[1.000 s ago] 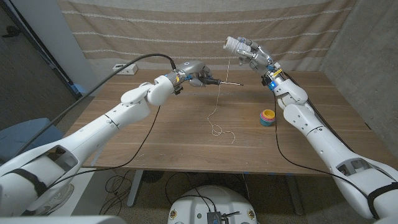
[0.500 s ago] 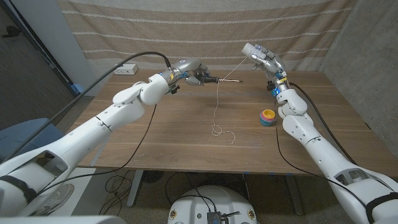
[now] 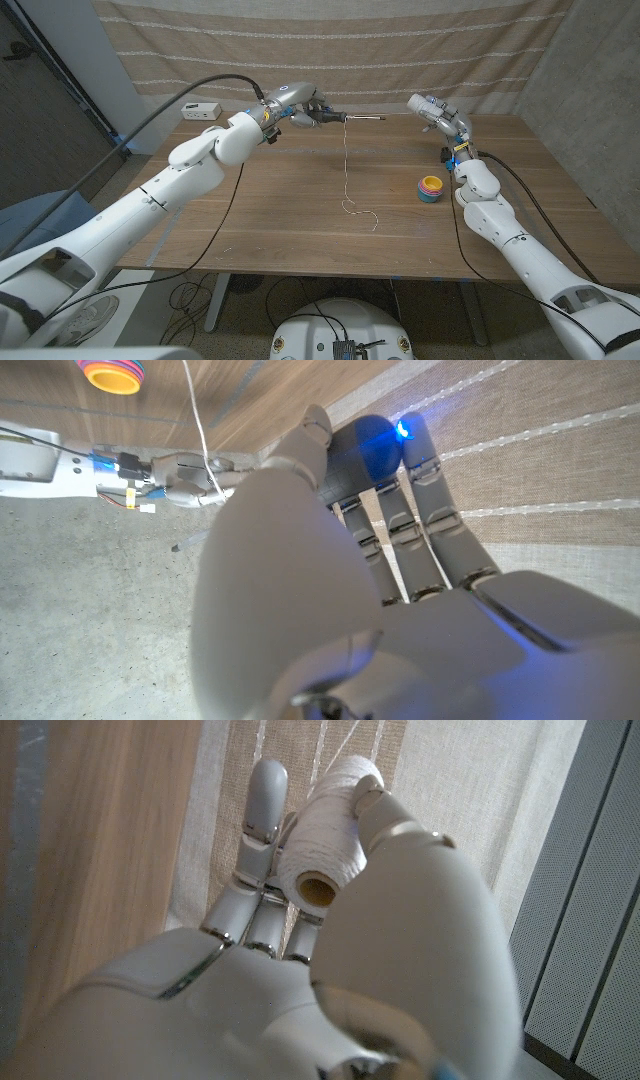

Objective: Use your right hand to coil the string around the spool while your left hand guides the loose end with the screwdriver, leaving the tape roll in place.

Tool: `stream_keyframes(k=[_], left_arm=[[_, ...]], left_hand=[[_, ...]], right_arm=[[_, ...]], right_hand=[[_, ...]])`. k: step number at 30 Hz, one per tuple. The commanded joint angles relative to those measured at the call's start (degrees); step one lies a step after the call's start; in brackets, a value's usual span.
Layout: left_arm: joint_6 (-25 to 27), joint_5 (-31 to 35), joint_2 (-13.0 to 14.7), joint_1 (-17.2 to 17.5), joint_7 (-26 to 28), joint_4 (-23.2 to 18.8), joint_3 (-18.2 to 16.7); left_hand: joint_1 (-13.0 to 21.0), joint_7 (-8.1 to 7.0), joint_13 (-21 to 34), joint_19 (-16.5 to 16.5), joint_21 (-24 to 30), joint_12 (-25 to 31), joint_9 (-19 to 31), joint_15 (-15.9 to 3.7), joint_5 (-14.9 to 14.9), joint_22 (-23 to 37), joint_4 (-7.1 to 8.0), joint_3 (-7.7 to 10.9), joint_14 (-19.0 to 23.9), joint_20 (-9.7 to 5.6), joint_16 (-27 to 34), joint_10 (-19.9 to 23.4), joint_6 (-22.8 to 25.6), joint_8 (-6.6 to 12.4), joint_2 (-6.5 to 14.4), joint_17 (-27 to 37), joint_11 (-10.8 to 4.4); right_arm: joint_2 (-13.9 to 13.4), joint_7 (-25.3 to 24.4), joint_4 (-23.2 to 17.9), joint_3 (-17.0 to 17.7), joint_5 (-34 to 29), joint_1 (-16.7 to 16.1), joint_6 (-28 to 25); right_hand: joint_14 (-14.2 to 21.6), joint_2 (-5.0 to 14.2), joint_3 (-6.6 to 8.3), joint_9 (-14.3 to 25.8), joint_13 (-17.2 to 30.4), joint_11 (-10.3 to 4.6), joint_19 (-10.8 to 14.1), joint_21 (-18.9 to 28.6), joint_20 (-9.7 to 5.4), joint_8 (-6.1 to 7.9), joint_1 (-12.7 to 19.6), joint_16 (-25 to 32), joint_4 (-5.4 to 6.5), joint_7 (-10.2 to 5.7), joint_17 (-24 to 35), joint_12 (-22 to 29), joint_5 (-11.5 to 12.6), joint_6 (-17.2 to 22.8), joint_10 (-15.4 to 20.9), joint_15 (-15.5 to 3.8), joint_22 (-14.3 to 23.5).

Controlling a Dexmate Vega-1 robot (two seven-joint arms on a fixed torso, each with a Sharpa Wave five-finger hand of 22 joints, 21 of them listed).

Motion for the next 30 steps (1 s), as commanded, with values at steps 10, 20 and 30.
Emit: stream_keyframes(k=[10, 20, 30], left_arm=[[2.08, 1.32, 0.43, 1.47, 3.64, -2.7, -3.25], [4.34, 1.87, 0.36, 2.05, 5.38, -2.7, -4.01], [6.38, 4.09, -0.13, 2.08, 7.68, -1.87, -3.23]], left_hand=[[7.52, 4.87, 0.46, 0.14, 0.34, -0.18, 0.22, -10.76, 0.3, 0.13, 0.96, 1.18, 7.83, -7.28, 0.39, 0.73, 7.81, 0.37, 8.28, 0.02, -0.06], [7.48, 4.78, 0.51, 0.1, 0.4, -0.36, 0.22, -10.76, 0.3, 0.14, 0.98, 1.18, 7.97, -7.29, 0.4, 0.81, 7.94, 0.3, 8.28, 0.12, -0.08], [7.59, 4.97, 0.51, 0.04, 0.43, -0.54, 0.28, -10.77, 0.31, 0.12, 0.89, 1.23, 7.95, -7.32, 0.27, 0.96, 7.82, 0.16, 8.25, 0.12, -0.08]], right_arm=[[-11.49, 1.55, -7.42, -3.29, -5.65, -3.9, -13.22], [-15.25, 9.28, -10.28, -2.63, -0.68, -6.4, -14.68], [-19.16, 20.51, -14.76, -1.01, 6.43, -9.4, -13.89]], right_hand=[[22.84, 7.35, 0.67, 0.17, 5.2, 4.56, -10.3, 0.61, -8.47, 0.13, 6.35, -0.04, 0.41, 5.89, 0.45, 0.29, 0.42, 6.4, 13.92, -16.21, 0.05], [22.74, 7.36, 0.77, 0.18, 5.45, 4.68, -10.59, 0.69, -8.47, 0.13, 6.36, -0.14, 0.41, 5.92, 0.59, 0.3, 0.45, 6.46, 13.93, -16.23, -0.01], [22.77, 7.39, 0.82, 0.19, 5.72, 4.67, -10.83, 0.82, -8.45, 0.07, 6.31, -0.17, 0.47, 5.93, 0.77, 0.29, 0.48, 6.39, 13.85, -16.22, -0.03]])
